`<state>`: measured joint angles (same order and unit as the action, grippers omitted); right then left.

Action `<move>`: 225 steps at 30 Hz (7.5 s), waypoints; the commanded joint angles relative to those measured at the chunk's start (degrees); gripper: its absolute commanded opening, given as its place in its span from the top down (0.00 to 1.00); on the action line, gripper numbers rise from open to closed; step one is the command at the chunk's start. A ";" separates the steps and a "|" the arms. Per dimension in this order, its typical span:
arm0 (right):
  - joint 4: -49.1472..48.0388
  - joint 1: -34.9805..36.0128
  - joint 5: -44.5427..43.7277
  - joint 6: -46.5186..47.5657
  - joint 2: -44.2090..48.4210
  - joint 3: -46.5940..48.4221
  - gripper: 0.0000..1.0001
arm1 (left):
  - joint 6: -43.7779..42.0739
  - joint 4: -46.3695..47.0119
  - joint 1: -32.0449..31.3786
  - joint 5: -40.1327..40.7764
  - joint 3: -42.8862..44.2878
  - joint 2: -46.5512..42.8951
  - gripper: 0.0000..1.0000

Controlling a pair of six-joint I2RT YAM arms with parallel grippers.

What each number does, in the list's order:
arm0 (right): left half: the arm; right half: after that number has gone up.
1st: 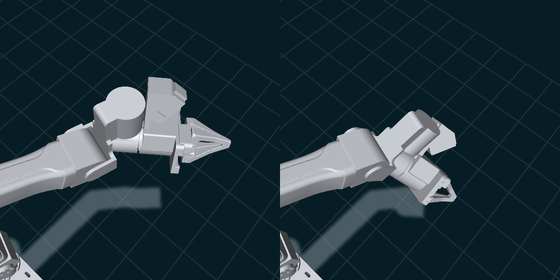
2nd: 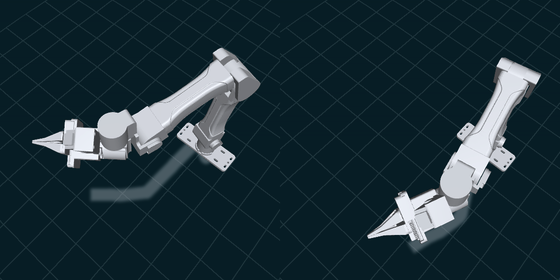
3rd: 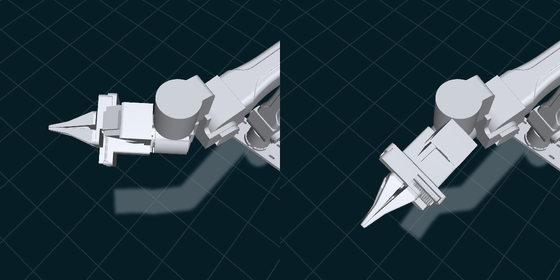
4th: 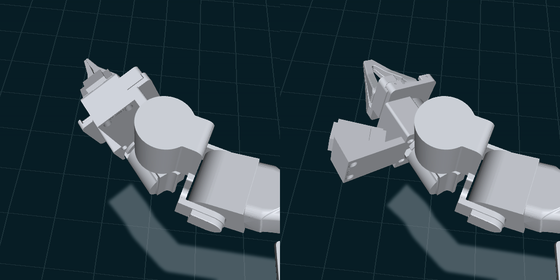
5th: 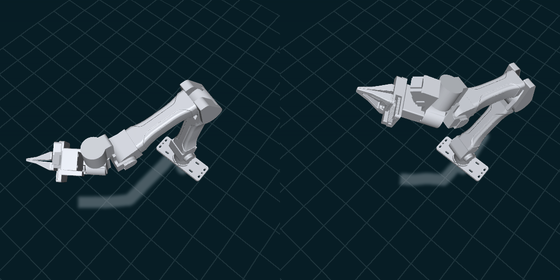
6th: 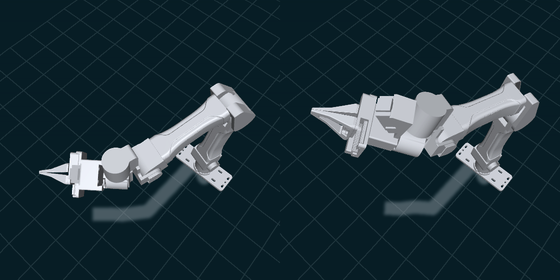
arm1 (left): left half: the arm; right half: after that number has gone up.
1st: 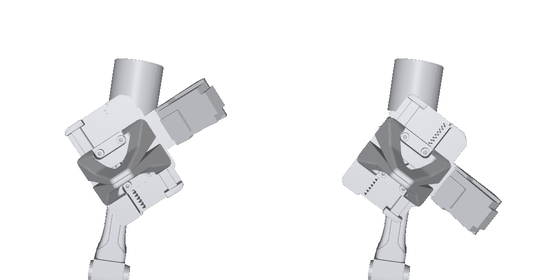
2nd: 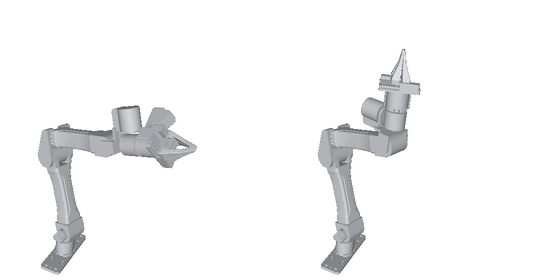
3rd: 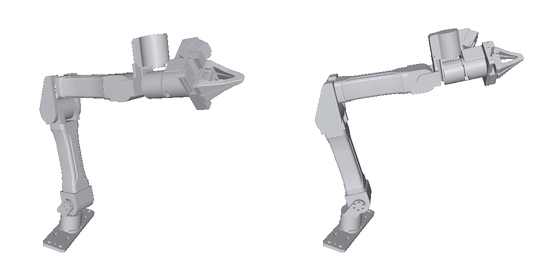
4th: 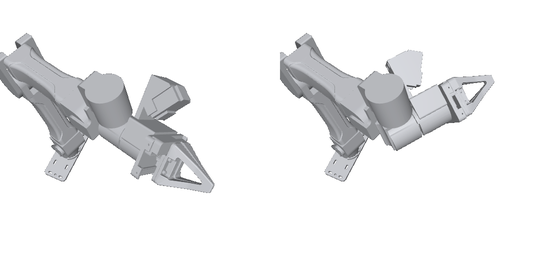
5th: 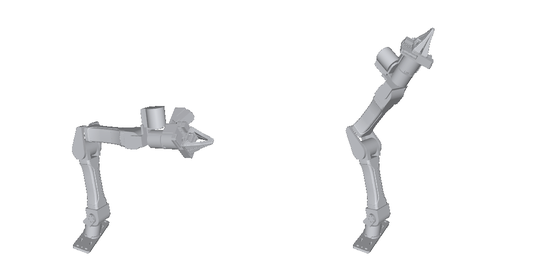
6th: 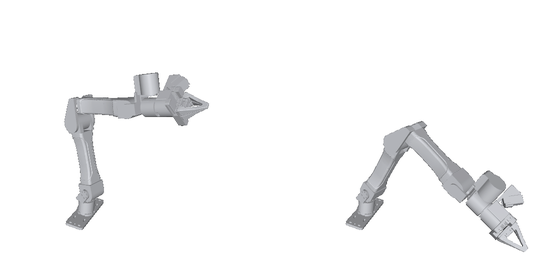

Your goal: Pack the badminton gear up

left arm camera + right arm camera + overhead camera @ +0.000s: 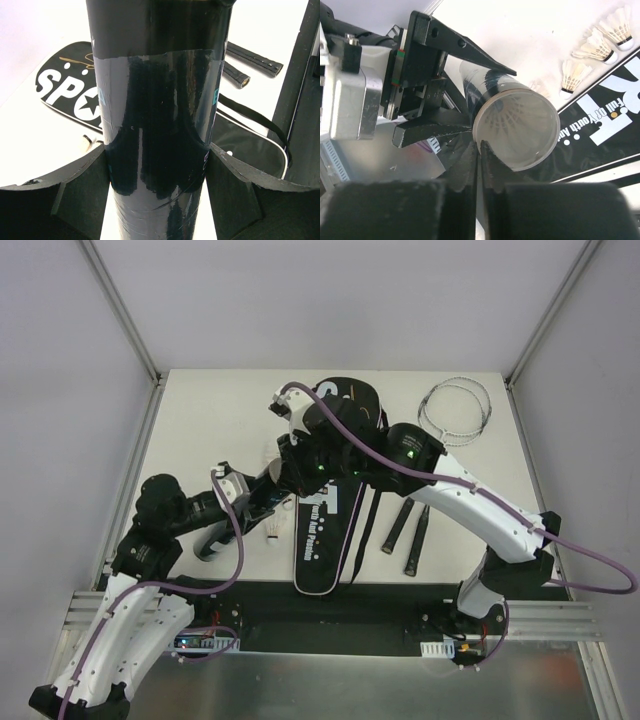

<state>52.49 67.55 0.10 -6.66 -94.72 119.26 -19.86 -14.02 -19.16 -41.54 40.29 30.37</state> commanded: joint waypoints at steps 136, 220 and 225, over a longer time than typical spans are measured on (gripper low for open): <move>-12.94 -18.68 27.32 -29.11 5.77 -27.33 0.58 | -2.56 0.04 -0.18 0.58 -2.94 -3.04 1.00; -4.94 -87.85 -12.49 -7.95 12.37 -59.68 0.89 | 7.81 2.86 -0.18 20.18 -1.80 -1.10 1.00; -4.16 -87.85 -13.98 -1.53 9.73 -56.87 0.45 | 11.32 2.24 -0.18 22.56 -1.62 -3.21 1.00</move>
<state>48.18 -20.05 -11.20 -15.09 -84.60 57.82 -13.13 -13.23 -19.44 -20.86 36.25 29.02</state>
